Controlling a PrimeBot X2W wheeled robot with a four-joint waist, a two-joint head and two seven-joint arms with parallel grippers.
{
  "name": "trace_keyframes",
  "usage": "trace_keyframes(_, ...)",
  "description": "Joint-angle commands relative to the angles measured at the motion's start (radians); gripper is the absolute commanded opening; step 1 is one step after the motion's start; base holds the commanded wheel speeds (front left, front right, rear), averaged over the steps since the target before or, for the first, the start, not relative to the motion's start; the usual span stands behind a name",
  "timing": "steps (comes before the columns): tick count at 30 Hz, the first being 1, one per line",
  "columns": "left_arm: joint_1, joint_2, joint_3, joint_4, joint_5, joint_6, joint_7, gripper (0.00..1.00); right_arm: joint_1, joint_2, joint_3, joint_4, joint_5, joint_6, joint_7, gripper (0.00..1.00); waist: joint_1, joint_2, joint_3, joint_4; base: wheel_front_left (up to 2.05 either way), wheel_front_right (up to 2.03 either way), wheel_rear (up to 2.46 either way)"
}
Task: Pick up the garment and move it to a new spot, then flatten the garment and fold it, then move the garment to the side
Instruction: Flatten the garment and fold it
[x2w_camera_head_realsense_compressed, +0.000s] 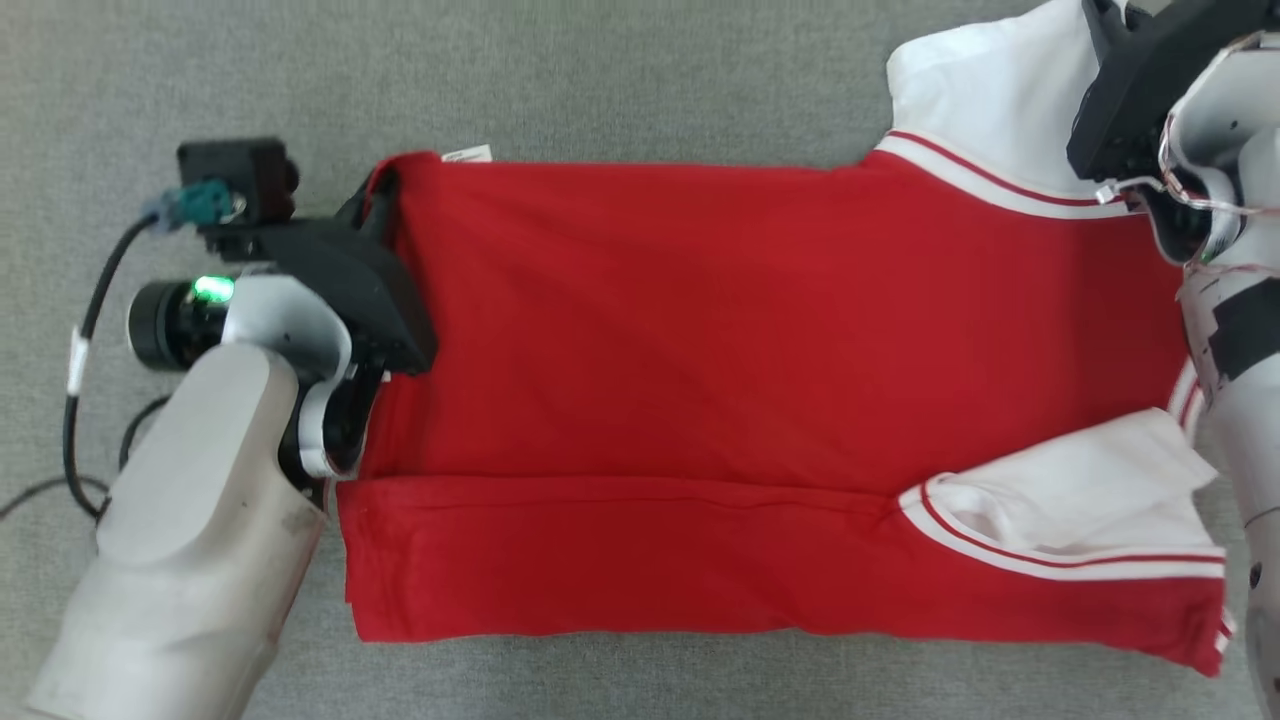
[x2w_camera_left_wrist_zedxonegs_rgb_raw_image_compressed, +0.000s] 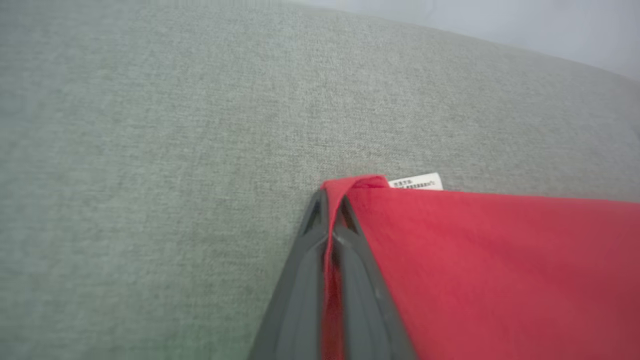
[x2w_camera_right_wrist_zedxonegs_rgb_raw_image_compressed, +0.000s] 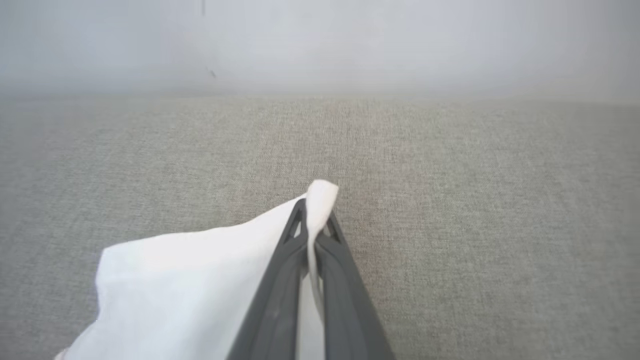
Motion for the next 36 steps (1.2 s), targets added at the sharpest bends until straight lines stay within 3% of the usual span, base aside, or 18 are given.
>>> trace_keyframes(1,0.037,-0.001,0.022,0.026,-0.005,0.018,-0.052,0.0,0.041,-0.012,0.009,-0.007,0.007,-0.003,-0.061,0.0,-0.0001,0.0,-0.057,-0.023,0.0,0.0,0.0)
trace_keyframes(7,0.099,-0.026,0.036,0.052,-0.023,0.012,-0.143,0.0,0.127,-0.023,0.041,-0.046,0.07,-0.003,-0.18,0.0,-0.0001,0.0,-0.129,-0.035,0.0,0.0,0.0)
trace_keyframes(14,0.194,-0.038,0.027,0.048,-0.017,-0.017,-0.247,0.0,0.321,-0.064,0.131,-0.202,0.204,-0.003,-0.247,0.0,-0.0001,0.0,-0.229,-0.058,0.0,0.0,0.0)
trace_keyframes(26,0.364,-0.02,0.022,0.014,-0.034,-0.004,-0.304,0.0,0.661,-0.151,0.163,-0.433,0.298,-0.003,-0.132,0.0,-0.0001,0.0,-0.331,-0.092,0.0,0.0,0.0)
trace_keyframes(36,0.472,-0.024,0.025,0.001,-0.07,0.022,-0.291,0.0,0.813,-0.146,0.147,-0.553,0.296,-0.003,-0.028,0.0,-0.0001,0.0,-0.353,-0.093,0.0,0.0,0.0)
